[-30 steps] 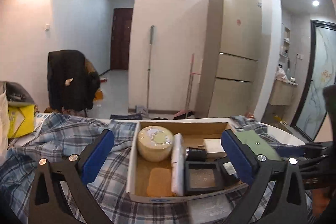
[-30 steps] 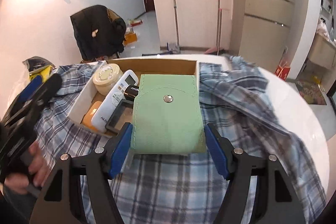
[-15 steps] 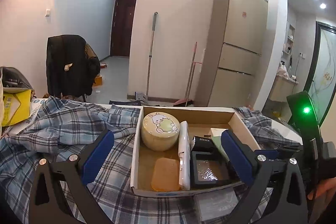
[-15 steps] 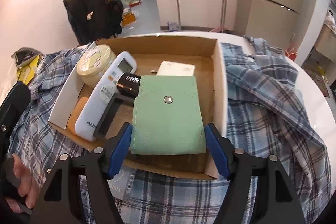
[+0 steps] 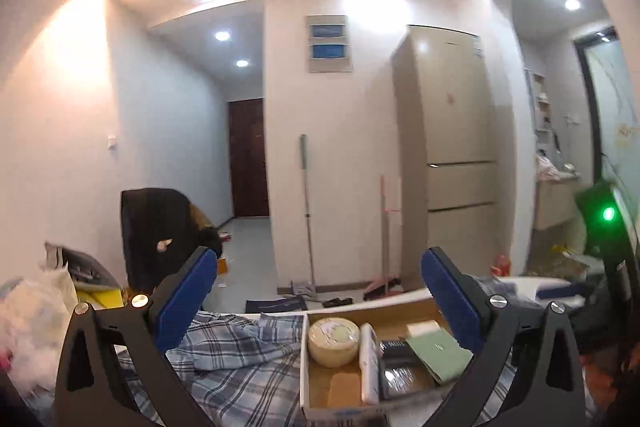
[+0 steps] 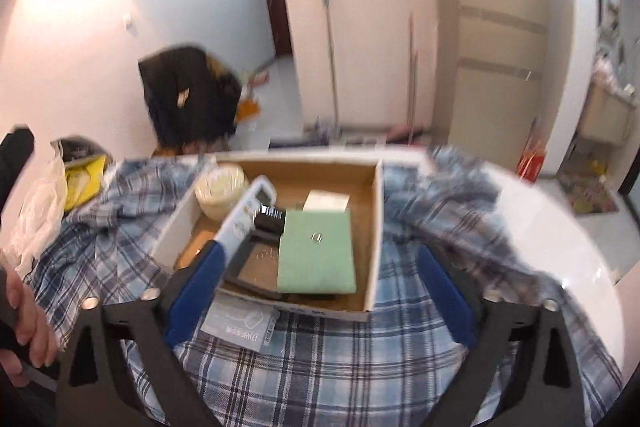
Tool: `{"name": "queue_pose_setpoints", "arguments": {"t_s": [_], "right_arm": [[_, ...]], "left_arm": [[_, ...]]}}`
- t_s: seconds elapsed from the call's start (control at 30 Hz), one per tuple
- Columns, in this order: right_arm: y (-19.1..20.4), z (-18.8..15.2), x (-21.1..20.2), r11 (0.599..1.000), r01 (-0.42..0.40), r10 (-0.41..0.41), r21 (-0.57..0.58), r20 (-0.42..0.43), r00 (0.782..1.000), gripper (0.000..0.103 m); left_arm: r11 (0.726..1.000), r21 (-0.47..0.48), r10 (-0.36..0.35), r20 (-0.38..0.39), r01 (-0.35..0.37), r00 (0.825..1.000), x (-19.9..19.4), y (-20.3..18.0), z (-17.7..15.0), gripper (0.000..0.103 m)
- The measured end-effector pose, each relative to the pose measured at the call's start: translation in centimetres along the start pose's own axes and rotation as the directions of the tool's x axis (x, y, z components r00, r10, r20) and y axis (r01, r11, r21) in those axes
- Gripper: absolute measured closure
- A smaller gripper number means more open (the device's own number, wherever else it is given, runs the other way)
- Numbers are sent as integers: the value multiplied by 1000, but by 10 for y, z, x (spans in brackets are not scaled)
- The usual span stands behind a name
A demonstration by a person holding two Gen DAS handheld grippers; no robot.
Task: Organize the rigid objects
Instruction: 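Open the right tool and withdraw both tools from the box, then lower the left tool onto the silver nail clipper and close it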
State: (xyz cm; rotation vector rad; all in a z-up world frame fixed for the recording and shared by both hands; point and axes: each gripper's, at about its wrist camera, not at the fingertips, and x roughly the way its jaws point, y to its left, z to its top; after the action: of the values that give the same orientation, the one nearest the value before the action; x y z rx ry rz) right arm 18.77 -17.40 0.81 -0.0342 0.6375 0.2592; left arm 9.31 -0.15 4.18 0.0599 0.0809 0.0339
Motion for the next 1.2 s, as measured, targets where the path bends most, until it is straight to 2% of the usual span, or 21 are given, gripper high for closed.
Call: {"name": "queue_pose_setpoints", "arguments": {"t_s": [0.07, 0.13, 0.2, 0.27, 0.33, 0.37, 0.4, 0.43, 0.6, 0.7, 0.77, 0.9, 0.97, 1.0, 1.1, 1.17, 1.2], "right_arm": [[8, -7, -24, 1000, 20, -19, -21, 82, 996, 0], [15, -11, -39, 998, 24, -18, -50, 115, 993, 1], [22, -17, -50, 998, 14, -7, -60, 122, 992, 1], [25, -23, -51, 999, -1, 4, -46, 65, 998, 0], [25, -31, -47, 999, -33, 33, -19, -10, 999, 0], [24, -36, -46, 999, -54, 53, -7, -32, 998, 0], [24, -39, -44, 999, -53, 53, 0, -41, 998, 0], [23, -43, -44, 999, -42, 42, 3, -46, 998, 0], [20, -55, -38, 1000, -16, 16, 4, -57, 998, 1], [18, -60, -33, 1000, -22, 23, 22, -70, 997, 0], [17, -61, -28, 999, -28, 30, 30, -84, 996, 1], [16, -63, -24, 999, -39, 41, 28, -94, 995, 1], [16, -63, -21, 999, -46, 48, 26, -93, 995, 1], [16, -64, -20, 998, -48, 50, 27, -92, 994, 0], [13, -65, -15, 998, -53, 56, 36, -100, 993, 1], [11, -67, -11, 997, -59, 64, 44, -110, 992, 0], [10, -68, -10, 997, -62, 67, 48, -114, 991, 1]], "left_arm": [[1000, 0, -21, -22, 21, 1000, -16, 2, 1, 0], [998, -5, -60, -62, 60, 996, -29, 6, -2, 0], [998, -12, -60, -88, 60, 994, -41, 9, -6, 0], [999, -13, -47, -120, 46, 992, -50, 11, -11, 0], [1000, -17, 3, -166, -5, 986, -58, 13, -17, 0], [999, -31, -15, -174, 9, 985, -62, 15, -19, 0], [998, -47, -48, -182, 40, 982, -67, 17, -23, 0], [998, -44, -51, -188, 43, 981, -70, 18, -26, 0], [1000, 7, -24, -227, 27, 974, -73, 25, -41, 0], [998, 4, -56, -292, 60, 955, -62, 31, -52, 0], [996, -6, -88, -341, 91, 936, -53, 35, -59, 0], [982, -42, -185, -457, 186, 870, -25, 45, -77, 3], [974, -55, -217, -497, 219, 841, -13, 49, -82, 15], [969, -73, -238, -523, 235, 818, -4, 51, -85, 17], [943, -207, -332, -606, 259, 723, 21, 62, -99, 26], [926, -264, -378, -614, 270, 693, 29, 66, -107, 50], [921, -258, -390, -619, 292, 682, 33, 65, -111, 54]]}}
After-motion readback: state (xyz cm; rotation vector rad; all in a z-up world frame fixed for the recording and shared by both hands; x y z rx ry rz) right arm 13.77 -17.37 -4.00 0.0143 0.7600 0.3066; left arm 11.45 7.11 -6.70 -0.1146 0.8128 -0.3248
